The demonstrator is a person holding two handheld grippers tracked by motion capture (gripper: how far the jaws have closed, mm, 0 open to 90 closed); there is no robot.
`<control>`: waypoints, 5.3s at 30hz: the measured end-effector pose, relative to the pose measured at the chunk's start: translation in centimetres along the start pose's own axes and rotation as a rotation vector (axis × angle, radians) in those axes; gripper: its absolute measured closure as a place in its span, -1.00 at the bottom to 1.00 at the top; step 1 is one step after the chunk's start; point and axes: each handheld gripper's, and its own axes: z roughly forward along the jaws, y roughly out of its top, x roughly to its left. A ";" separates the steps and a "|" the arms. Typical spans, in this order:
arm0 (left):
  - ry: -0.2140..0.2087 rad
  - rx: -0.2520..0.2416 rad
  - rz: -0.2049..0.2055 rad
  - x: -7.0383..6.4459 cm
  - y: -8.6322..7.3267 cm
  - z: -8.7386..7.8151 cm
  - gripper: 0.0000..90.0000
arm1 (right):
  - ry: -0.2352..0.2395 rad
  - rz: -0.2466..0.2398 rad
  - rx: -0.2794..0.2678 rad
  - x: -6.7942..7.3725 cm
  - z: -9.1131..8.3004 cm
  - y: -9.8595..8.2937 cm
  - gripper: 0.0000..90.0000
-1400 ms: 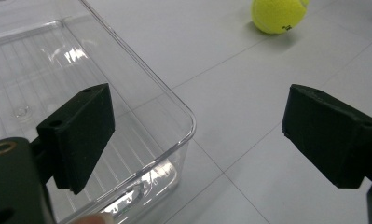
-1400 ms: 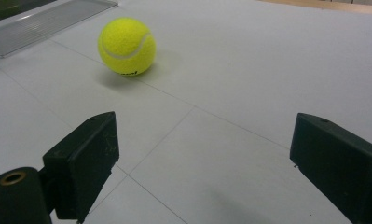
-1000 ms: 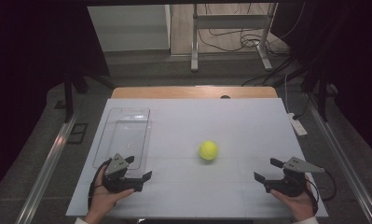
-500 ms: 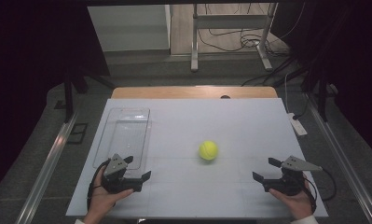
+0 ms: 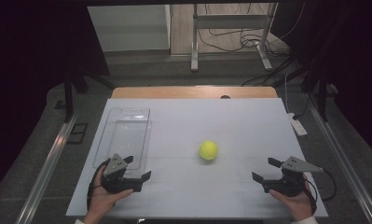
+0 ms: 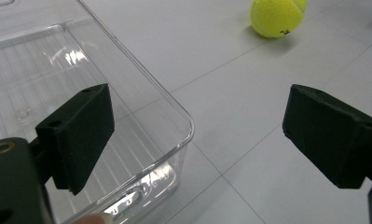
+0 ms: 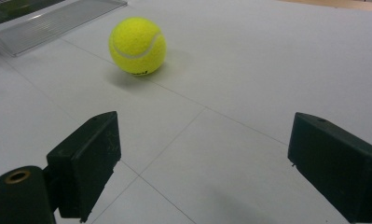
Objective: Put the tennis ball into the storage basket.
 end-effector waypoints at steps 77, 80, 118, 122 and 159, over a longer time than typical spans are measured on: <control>-0.120 0.046 0.100 -2.2 8.5 2.8 -0.83 | -0.004 0.003 0.007 -0.5 0.0 -0.4 -0.78; -0.131 0.052 0.112 -2.4 8.9 3.1 -0.83 | -0.004 0.003 0.008 -0.5 0.0 -0.5 -0.78; -0.165 0.111 0.201 -4.7 12.1 7.2 -0.84 | -0.005 0.007 0.012 -0.7 0.0 -0.6 -0.78; -0.172 0.107 0.198 -4.8 12.3 7.5 -0.84 | -0.007 0.007 0.014 -0.7 0.0 -0.6 -0.78; -0.219 0.191 0.211 -6.5 14.0 12.8 -0.86 | -0.008 0.009 0.019 -0.8 0.1 -0.8 -0.78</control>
